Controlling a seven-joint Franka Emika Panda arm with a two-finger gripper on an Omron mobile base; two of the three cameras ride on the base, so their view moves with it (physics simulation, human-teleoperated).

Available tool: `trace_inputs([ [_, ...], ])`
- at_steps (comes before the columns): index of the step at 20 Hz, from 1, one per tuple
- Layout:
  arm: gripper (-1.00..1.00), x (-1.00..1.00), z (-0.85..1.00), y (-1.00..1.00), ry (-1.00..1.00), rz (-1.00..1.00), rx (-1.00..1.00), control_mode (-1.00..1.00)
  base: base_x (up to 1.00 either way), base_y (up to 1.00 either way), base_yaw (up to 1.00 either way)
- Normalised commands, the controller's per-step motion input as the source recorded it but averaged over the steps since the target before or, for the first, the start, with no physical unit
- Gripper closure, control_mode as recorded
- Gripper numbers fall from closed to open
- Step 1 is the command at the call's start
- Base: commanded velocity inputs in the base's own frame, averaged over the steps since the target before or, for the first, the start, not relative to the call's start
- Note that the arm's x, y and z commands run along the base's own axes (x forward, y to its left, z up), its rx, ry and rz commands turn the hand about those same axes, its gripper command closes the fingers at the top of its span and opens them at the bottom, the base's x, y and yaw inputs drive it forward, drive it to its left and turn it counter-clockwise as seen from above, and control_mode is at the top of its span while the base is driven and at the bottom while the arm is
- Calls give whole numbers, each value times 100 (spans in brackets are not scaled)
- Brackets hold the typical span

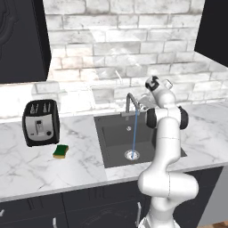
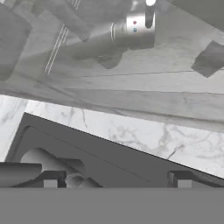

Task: Soak the sponge with water for a few seconds and then drop it inside the sink.

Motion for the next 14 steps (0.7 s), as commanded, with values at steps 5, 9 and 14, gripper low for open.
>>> trace_inputs([
  [5, -100, -35, 10, 0, -2, 0, 0, -100, 0, 0, 0],
  [9, -100, -28, 1, -3, 0, 0, 0, -100, 0, 0, 0],
  [14, -100, -38, 0, -8, 0, 0, 0, -100, 0, 0, 0],
])
